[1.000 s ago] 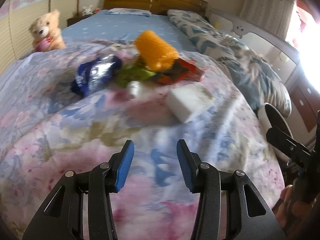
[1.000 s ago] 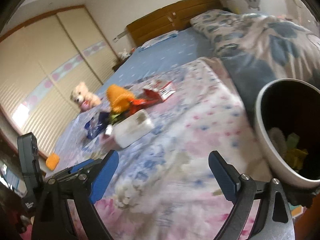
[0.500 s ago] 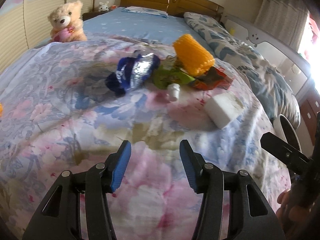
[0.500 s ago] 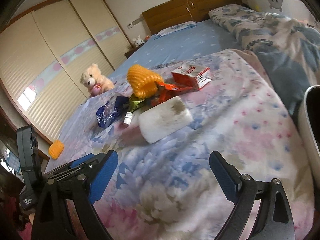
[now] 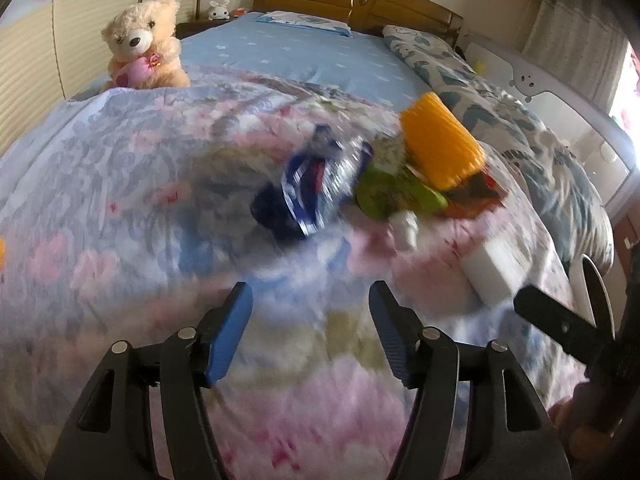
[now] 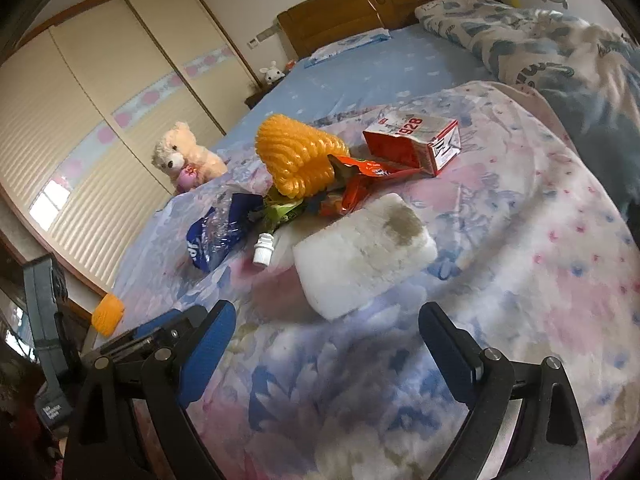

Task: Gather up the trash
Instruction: 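Grasp the blue plastic bag with the left tool while the right tool grasps the white foam block, then carry the blue bag and white foam block with both tools over the bin, then open both tools to drop the blue bag and foam block into the bin, then move both open tools back toward the remaining trash on the bed, then grasp the green spouted pouch with the left tool while the right tool grasps the red-and-white milk carton, then release the green pouch and grasp the yellow foam net with the left tool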

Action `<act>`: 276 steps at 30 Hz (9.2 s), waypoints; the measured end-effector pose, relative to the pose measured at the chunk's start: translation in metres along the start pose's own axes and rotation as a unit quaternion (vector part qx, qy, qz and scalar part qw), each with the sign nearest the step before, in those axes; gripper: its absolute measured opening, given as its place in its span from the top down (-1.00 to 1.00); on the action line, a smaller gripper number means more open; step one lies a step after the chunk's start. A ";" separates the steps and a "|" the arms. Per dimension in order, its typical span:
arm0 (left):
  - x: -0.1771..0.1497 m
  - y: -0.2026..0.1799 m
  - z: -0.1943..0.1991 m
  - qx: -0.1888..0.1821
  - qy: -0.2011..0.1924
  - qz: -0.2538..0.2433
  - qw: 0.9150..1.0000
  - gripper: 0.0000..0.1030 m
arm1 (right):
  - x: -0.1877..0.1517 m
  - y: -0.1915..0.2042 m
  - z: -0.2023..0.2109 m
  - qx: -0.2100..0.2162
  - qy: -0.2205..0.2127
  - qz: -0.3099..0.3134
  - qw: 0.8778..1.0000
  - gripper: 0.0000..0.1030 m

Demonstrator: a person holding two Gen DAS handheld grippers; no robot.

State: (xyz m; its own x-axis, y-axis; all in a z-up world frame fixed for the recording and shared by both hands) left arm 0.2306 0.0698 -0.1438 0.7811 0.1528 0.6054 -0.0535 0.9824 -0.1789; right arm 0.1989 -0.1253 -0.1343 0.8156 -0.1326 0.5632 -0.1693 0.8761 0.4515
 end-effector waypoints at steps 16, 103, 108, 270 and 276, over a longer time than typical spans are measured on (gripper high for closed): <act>0.030 -0.003 -0.024 0.004 -0.012 -0.028 1.000 0.62 | 0.018 -0.006 -0.029 -0.024 -0.009 -0.017 1.000 -0.16; -0.086 -0.343 0.057 -0.192 0.007 -0.273 0.943 0.90 | -0.041 -0.227 0.234 -0.108 -0.169 -0.167 0.965 0.07; -0.087 -0.355 0.057 -0.196 0.008 -0.283 0.939 0.90 | -0.039 -0.234 0.234 -0.111 -0.166 -0.166 0.966 0.07; -0.052 -0.089 0.030 -0.057 0.008 -0.080 0.995 0.69 | -0.020 -0.092 0.077 -0.054 -0.029 0.004 0.998 -0.03; -0.056 -0.077 0.028 -0.061 0.030 -0.062 0.996 0.31 | -0.029 -0.089 0.076 -0.053 -0.023 0.002 0.998 -0.08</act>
State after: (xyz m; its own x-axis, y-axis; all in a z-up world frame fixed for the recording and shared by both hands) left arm 0.1737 -0.0111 -0.1427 0.8133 0.0211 0.5814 0.1189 0.9722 -0.2016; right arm 0.1478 -0.2351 -0.1384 0.7880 -0.1479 0.5977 -0.1110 0.9207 0.3741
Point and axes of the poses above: each gripper's, at about its wrist camera, not at the fingertips, and z roughly against the way its jaws point, y to its left, x to its top, the point moved 6 cm from there along -z, roughly the way its jaws point
